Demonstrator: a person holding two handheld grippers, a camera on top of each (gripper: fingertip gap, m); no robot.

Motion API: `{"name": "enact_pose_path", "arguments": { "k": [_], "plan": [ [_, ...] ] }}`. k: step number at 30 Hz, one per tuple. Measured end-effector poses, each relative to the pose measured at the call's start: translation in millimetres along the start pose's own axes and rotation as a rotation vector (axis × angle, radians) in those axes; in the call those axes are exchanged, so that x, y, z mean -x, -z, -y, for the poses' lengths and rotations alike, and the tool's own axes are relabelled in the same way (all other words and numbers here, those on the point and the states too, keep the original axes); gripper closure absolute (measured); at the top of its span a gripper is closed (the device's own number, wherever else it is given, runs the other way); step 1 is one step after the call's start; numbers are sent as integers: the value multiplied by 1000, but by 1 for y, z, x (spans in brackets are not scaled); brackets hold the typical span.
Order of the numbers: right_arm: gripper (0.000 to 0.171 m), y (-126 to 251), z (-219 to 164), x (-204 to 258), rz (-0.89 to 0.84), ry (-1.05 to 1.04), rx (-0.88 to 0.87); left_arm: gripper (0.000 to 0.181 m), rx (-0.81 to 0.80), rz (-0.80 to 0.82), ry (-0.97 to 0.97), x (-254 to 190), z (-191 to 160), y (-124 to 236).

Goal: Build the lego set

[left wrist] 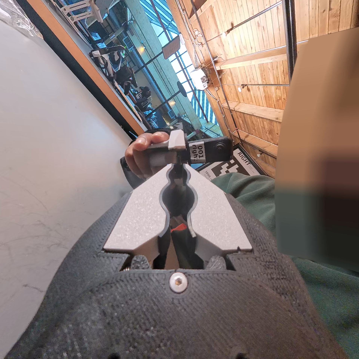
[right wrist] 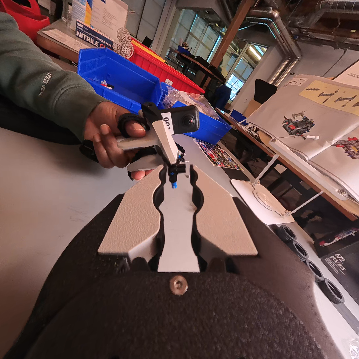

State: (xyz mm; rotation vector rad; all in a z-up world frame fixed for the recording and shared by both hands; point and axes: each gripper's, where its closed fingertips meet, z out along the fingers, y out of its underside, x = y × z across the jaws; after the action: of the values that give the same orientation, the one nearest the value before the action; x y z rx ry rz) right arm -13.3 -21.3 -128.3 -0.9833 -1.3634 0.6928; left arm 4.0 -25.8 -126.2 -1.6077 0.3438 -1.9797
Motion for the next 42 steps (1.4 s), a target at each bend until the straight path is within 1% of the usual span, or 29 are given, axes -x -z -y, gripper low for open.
{"name": "enact_pose_path", "arguments": {
  "k": [1,3,6,9,11,12,23,37,42],
  "plan": [
    [146,1,-1,-1,1,1,1,176,-4,2,3,0,1,1],
    [142,3,-2,-1,6,5,2,176,-7,5,7,1,2,2],
    [143,4,-1,-1,2,26,3,176,-3,9,16,2,1,2],
    [147,3,-2,0,1,49,11,176,4,9,29,3,-1,1],
    [157,3,-3,2,2,67,19,176,4,10,34,4,-1,1],
    [157,3,-3,2,1,71,19,176,5,9,37,4,-1,1],
    [157,3,-6,3,25,33,53,176,4,9,65,6,-2,1],
    [157,2,-8,1,1,26,25,176,-8,18,78,8,0,3],
    [157,3,-7,2,26,13,22,176,0,13,79,7,-1,2]
  ]
}}
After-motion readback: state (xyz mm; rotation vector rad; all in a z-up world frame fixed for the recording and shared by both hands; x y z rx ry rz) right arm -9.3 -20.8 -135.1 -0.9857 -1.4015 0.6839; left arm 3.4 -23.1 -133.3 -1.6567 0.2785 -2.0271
